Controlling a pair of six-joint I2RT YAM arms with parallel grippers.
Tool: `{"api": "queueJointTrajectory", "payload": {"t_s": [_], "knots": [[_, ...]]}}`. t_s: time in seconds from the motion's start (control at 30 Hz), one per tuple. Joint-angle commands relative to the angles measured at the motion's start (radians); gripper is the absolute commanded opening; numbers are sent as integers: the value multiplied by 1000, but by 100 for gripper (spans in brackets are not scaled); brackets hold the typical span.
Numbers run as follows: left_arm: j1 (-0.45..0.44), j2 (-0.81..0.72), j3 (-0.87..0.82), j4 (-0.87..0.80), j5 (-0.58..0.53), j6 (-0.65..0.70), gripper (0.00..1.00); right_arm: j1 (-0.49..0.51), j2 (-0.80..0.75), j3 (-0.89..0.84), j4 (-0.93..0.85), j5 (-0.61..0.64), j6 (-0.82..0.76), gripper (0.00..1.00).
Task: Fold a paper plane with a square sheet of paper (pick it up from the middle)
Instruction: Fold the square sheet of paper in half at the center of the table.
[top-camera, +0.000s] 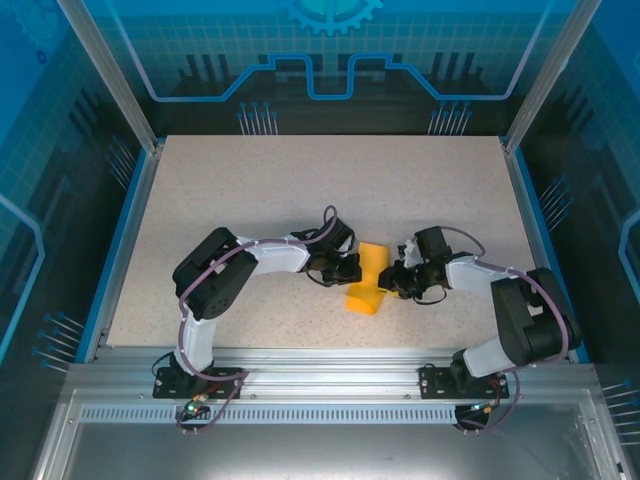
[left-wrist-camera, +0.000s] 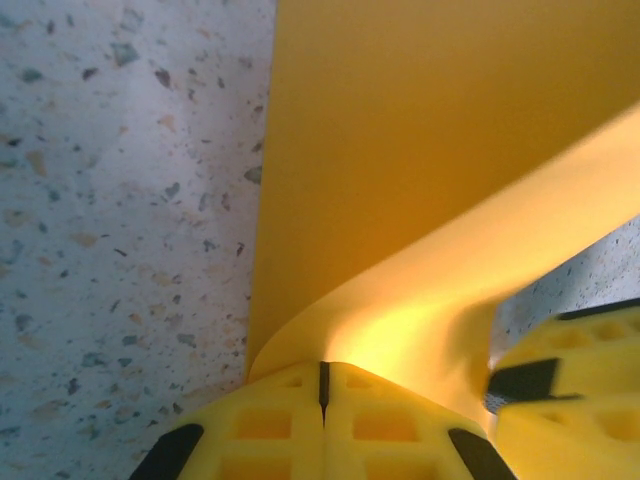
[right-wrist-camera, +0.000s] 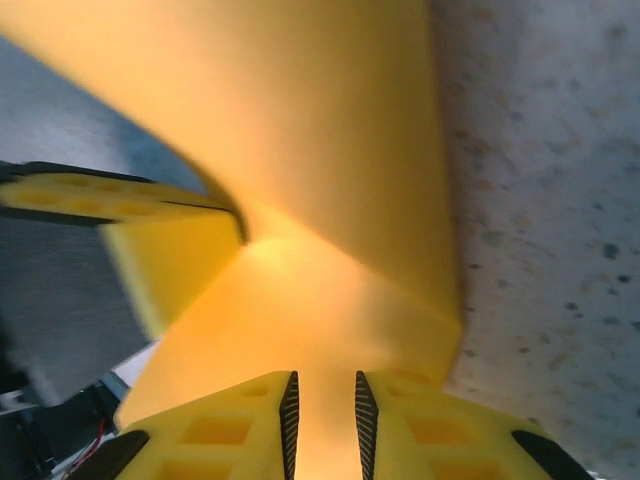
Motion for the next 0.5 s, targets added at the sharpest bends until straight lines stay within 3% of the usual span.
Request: {"api": "queueJointTrajectory", "payload": {"t_s": [0.0,0.13,0.47], "knots": [[-15,48,2,-87,-22,23,0,12,48,-29,21,-5,1,25],[-15,48,1,-86,-23,24,0,10,52,-21,-8,-1,-10,25],[-17,48,2,-94,-21,27,0,55,-114,-12,-40,-34,31,27]]}}
